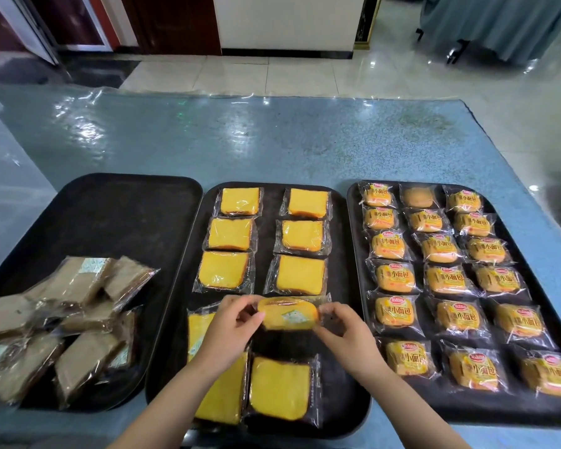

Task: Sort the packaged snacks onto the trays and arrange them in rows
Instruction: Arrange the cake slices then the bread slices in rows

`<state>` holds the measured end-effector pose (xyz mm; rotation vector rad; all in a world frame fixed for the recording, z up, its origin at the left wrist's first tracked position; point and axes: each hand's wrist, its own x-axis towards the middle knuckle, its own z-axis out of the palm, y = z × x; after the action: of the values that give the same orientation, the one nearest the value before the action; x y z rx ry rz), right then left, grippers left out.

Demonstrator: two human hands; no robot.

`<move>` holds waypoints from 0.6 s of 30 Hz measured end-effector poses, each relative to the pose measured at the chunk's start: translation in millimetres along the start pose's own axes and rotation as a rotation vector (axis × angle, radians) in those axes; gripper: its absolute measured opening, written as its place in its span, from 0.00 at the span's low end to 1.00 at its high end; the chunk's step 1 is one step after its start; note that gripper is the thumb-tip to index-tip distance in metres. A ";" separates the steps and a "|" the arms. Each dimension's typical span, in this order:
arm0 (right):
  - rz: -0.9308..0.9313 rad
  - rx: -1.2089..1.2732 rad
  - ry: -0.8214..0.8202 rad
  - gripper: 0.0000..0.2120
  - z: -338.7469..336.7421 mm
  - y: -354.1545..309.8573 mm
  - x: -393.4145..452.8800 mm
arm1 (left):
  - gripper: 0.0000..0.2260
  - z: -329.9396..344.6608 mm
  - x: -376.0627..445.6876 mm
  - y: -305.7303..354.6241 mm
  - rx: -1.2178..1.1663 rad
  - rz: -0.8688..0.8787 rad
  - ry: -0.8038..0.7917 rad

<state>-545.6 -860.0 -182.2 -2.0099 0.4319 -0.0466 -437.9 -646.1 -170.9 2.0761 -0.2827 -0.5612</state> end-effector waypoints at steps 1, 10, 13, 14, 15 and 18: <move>-0.048 -0.075 0.044 0.12 0.6 -1.4 0.1 | 0.11 -1.8 0.1 0.2 0.018 0.010 0.003; -0.131 -0.064 -0.169 0.20 -2.2 17.0 -7.2 | 0.17 -12.3 -11.2 -14.4 0.023 -0.033 -0.222; -0.135 -0.222 -0.234 0.21 -0.1 24.0 -7.3 | 0.12 -12.0 -9.5 -18.0 0.136 -0.011 -0.262; -0.146 -0.272 -0.227 0.18 1.7 26.6 -6.9 | 0.12 -10.4 -8.6 -19.0 0.233 0.019 -0.278; -0.160 -0.306 -0.216 0.15 3.7 28.0 -6.4 | 0.13 -8.4 -7.8 -19.3 0.327 0.053 -0.285; -0.159 -0.351 -0.223 0.11 7.6 30.1 -5.2 | 0.12 -0.1 -5.0 -20.6 0.500 0.144 -0.239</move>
<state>-557.3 -863.9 -211.2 -2.3602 0.1422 0.1644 -442.6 -632.9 -186.9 2.4379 -0.7709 -0.7047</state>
